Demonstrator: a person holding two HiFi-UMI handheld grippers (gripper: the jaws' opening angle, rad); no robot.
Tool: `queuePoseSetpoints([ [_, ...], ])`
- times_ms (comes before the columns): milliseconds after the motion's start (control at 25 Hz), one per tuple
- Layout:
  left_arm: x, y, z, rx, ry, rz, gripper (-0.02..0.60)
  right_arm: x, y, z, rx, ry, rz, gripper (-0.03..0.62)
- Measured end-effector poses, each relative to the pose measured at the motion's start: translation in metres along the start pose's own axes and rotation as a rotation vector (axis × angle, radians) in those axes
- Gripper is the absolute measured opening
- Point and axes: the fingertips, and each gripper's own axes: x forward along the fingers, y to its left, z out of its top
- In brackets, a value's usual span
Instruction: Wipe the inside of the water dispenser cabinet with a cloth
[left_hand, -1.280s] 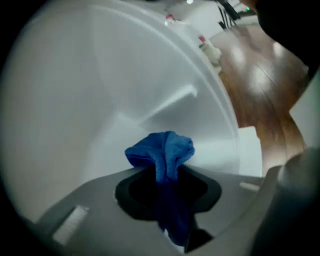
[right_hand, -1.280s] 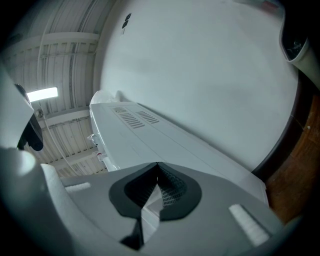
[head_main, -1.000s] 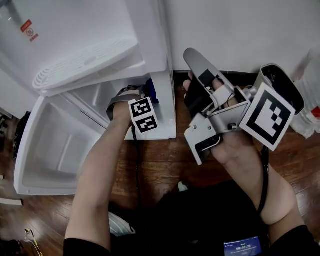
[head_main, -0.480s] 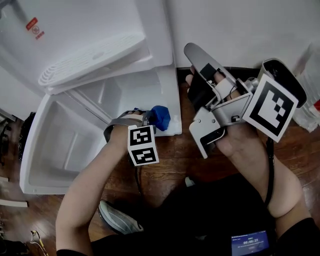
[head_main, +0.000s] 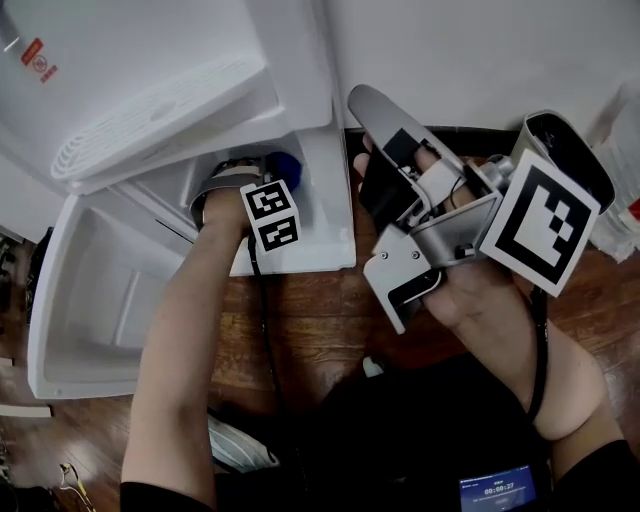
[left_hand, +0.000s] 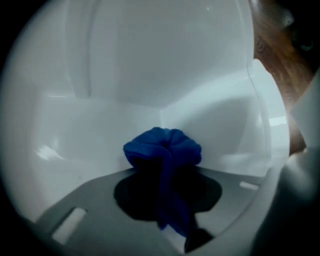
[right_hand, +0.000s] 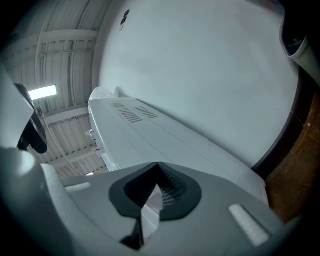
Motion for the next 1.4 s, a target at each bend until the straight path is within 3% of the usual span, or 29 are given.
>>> queuePoseSetpoints([
  [160, 0.002, -0.015, -0.004, -0.072, -0.083, 0.027, 0.107, -0.001, -0.006, 0.001, 0.017, -0.003, -0.005, 0.005],
  [400, -0.042, -0.067, -0.018, -0.075, -0.109, -0.062, 0.103, 0.001, 0.0, -0.004, -0.025, 0.015, 0.011, 0.005],
  [680, -0.124, -0.124, -0.014, -0.148, -0.233, -0.145, 0.101, -0.002, 0.029, -0.001, -0.233, -0.013, 0.074, 0.005],
  [760, -0.161, -0.121, -0.018, -0.259, -0.29, -0.111, 0.103, -0.006, 0.055, -0.006, -0.381, -0.017, 0.123, 0.005],
  [880, -0.245, -0.087, -0.028, -0.621, -0.489, -0.05, 0.103, -0.01, 0.106, -0.028, -0.576, 0.032, 0.267, 0.005],
  [1000, -0.338, -0.057, -0.041, -0.993, -0.757, -0.06, 0.103, -0.012, 0.126, -0.078, -0.593, 0.209, 0.417, 0.006],
  [1080, -0.389, -0.05, -0.046, -1.15, -0.915, -0.101, 0.103, -0.014, 0.123, -0.122, -0.59, 0.389, 0.507, 0.008],
  [1160, -0.421, -0.055, -0.05, -1.232, -1.06, -0.149, 0.103, -0.024, 0.121, -0.166, -0.564, 0.577, 0.602, 0.051],
  [1240, -0.436, -0.066, -0.051, -1.28, -1.184, -0.203, 0.103, -0.046, 0.13, -0.205, -0.487, 0.754, 0.728, 0.177],
  [1320, -0.443, -0.077, -0.048, -1.275, -1.262, -0.269, 0.103, -0.065, 0.142, -0.234, -0.427, 0.869, 0.813, 0.297],
  [1400, -0.448, -0.087, -0.043, -1.219, -1.299, -0.325, 0.103, -0.073, 0.147, -0.255, -0.408, 0.923, 0.846, 0.319],
])
